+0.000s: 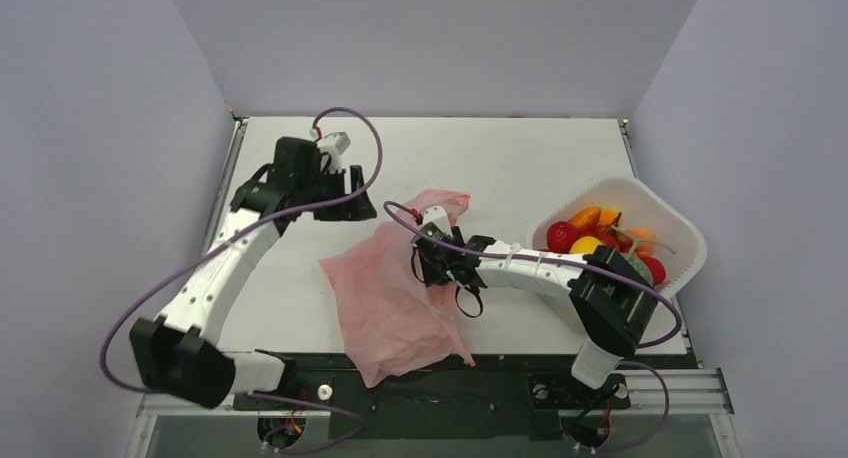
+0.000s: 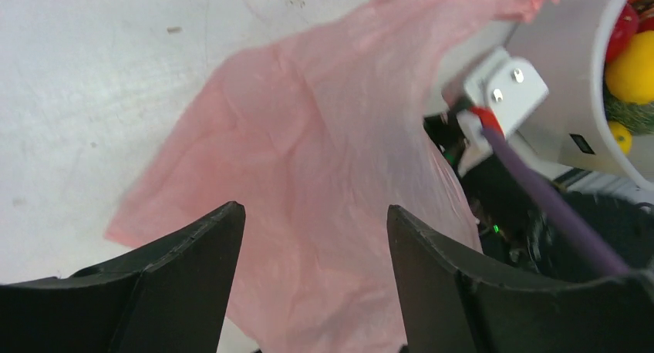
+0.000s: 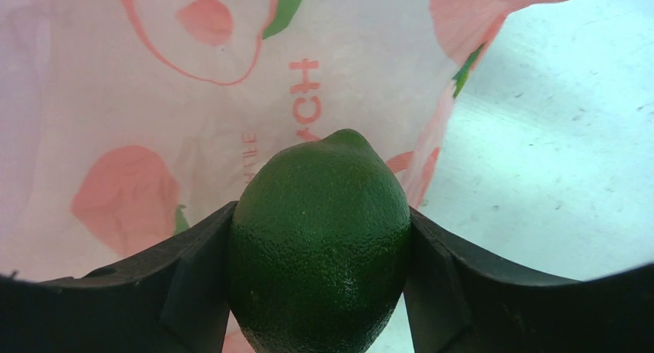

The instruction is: Take the fake fruits out of the plastic bag

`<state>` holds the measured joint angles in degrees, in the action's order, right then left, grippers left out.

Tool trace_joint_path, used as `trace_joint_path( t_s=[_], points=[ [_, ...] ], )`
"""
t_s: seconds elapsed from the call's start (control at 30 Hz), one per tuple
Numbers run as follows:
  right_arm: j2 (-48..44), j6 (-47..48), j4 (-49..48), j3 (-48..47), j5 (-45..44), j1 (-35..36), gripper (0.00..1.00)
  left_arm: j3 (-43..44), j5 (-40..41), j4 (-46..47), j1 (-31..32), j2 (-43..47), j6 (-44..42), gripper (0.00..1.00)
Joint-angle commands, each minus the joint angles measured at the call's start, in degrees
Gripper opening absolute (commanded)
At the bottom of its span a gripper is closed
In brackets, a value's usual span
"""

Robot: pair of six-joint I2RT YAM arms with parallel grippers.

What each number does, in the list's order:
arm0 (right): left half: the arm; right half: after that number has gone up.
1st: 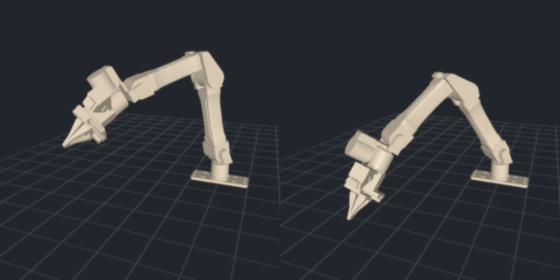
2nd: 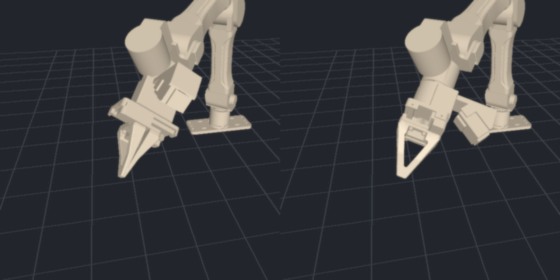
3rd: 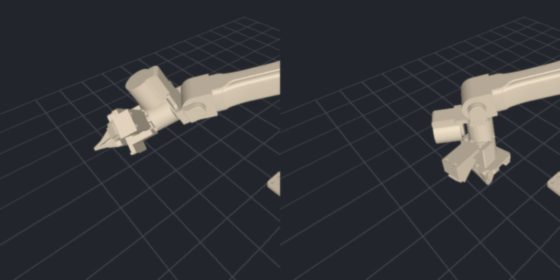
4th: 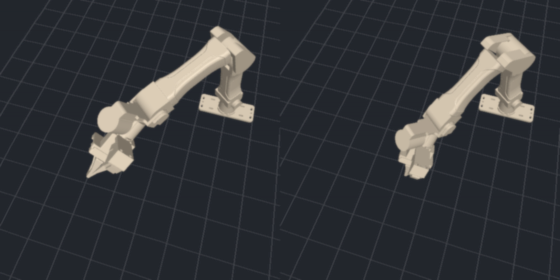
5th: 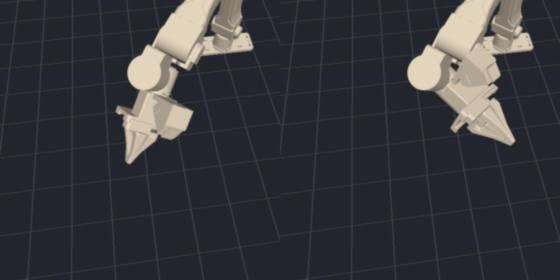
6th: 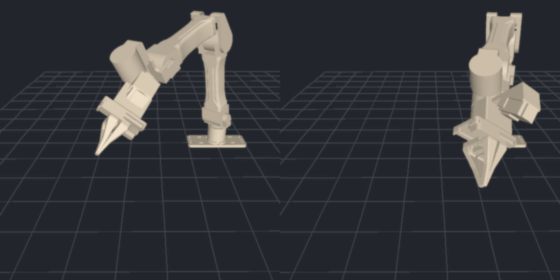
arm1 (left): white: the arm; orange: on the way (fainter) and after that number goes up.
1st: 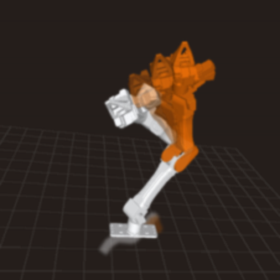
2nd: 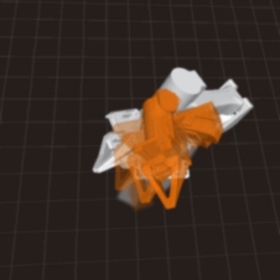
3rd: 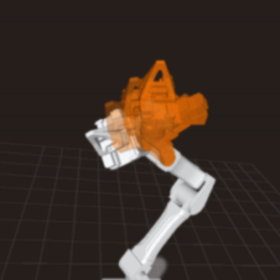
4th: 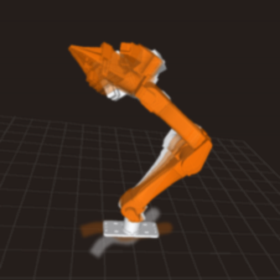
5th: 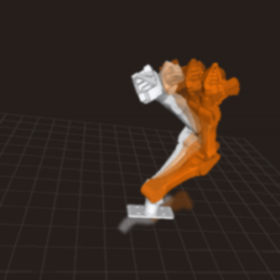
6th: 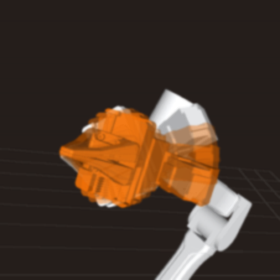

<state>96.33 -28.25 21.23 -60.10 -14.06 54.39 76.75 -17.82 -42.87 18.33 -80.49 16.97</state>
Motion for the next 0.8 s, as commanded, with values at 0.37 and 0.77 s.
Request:
trace_joint_path(
  t_s=[0.37,0.77],
  points=[
    [8.9,-7.3,-9.5,-25.2,28.6,-11.8,0.1,-16.5,4.7,-4.2,0.0,40.0,9.6,0.72],
    [-13.8,6.3,11.8,-16.1,2.4,-18.3,0.09,-24.2,6.5,-2.8,0.1,50.1,7.7,0.73]
  ],
)
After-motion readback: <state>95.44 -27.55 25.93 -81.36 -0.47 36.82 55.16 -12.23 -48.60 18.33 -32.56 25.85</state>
